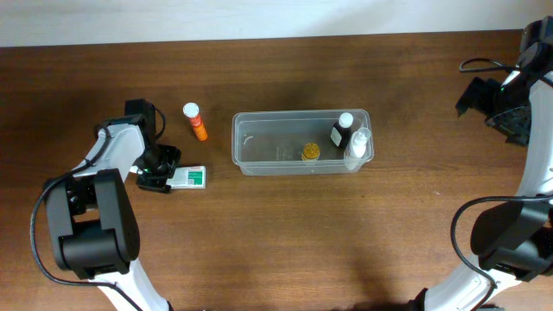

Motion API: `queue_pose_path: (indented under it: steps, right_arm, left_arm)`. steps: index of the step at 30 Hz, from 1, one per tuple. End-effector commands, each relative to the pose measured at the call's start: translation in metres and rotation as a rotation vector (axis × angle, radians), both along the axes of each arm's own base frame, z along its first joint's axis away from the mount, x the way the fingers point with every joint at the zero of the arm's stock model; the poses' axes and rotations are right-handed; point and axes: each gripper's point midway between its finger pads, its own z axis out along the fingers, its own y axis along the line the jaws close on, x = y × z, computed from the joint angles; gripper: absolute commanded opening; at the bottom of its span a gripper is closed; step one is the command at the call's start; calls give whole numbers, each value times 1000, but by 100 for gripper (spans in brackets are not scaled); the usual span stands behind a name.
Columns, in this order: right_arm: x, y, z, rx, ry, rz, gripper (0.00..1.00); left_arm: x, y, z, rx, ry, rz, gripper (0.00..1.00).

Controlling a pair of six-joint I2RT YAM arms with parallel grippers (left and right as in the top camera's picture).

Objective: Pack container
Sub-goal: 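Lower the left gripper over the Panadol box and close on it, then lift the Panadol box and carry it over the container's left end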

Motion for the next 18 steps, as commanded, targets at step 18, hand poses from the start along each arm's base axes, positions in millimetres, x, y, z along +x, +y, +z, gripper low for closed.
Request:
queue_pose_path:
  steps: [18]
  right_arm:
    - [0, -1, 3, -1, -10, -4, 98]
  left_arm:
    - [-7, -6, -13, -36, 42, -2, 41]
